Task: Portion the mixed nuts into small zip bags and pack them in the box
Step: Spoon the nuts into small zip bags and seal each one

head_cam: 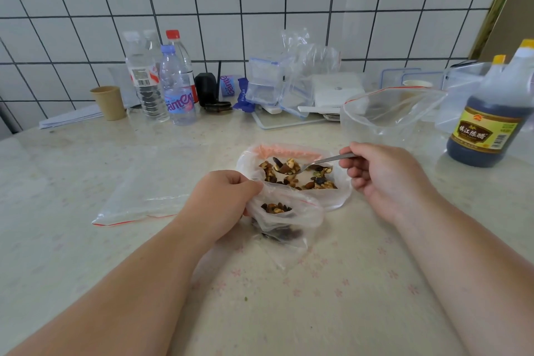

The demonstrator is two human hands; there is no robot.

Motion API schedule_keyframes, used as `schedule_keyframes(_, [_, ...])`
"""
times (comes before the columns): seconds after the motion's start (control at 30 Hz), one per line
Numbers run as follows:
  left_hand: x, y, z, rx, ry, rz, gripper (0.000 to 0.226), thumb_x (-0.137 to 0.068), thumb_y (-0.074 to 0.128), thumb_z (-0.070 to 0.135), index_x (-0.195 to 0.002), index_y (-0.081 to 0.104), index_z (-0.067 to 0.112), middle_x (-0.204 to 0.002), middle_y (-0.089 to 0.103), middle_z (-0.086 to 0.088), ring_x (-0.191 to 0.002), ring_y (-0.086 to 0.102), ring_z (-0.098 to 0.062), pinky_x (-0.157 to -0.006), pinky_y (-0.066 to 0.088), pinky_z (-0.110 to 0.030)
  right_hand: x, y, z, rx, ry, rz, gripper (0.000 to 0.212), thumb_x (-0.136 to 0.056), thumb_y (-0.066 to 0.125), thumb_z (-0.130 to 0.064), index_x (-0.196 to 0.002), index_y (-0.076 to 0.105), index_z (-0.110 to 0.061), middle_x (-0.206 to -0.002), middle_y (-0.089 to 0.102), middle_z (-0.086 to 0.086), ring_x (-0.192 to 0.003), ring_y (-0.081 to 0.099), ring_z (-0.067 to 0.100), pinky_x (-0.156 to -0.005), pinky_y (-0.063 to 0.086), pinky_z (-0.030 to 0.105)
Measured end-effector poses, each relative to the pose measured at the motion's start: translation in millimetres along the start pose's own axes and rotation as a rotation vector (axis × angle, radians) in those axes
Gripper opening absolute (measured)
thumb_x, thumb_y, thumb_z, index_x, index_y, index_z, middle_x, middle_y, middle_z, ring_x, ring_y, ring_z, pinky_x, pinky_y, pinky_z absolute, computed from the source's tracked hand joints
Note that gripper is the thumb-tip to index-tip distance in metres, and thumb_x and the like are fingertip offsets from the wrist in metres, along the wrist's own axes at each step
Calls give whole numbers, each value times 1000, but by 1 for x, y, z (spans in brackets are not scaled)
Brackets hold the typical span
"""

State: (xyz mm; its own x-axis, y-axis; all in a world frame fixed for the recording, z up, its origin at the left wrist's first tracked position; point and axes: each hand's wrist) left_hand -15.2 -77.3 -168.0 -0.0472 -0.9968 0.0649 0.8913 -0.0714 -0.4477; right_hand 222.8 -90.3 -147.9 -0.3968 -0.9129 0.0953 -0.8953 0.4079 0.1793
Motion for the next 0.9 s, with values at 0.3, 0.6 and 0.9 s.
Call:
schedule_keyframes(0.3, [1,-1,2,39,-23,-27,43,-94,67,31,-51,67,29,-41,51,11,-33,40,-5,-48,31,-21,23,-1,-4,301,-327,-260,26,-96,60,-19,-76,76,-16,-65,69,3,-56,55,9,-52,43,17])
schedule_keyframes(0.6, [-3,-1,-4,10,2,-6,42,-92,66,30,-51,62,25,-43,55,10,-34,39,-6,-39,29,-15,24,-6,-6,275,-533,-378,21,-91,60,-26,-82,78,-22,-73,72,2,-67,63,10,-63,46,19])
schedule_keyframes(0.9, [-9,2,-8,-95,32,73,28,-89,67,33,-71,69,12,-48,55,10,-38,44,-6,-48,35,-22,5,-4,11,549,-454,57,20,-91,58,-35,-78,74,-35,-74,73,-18,-68,62,-1,-65,45,24])
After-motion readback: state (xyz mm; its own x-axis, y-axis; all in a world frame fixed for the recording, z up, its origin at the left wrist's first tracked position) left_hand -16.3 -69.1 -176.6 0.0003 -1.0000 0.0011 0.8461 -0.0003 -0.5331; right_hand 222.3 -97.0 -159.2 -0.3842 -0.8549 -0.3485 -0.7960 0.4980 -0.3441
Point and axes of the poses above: each hand's wrist, its own x-axis away from the middle knuckle, its own y-axis out of the palm, z = x × y
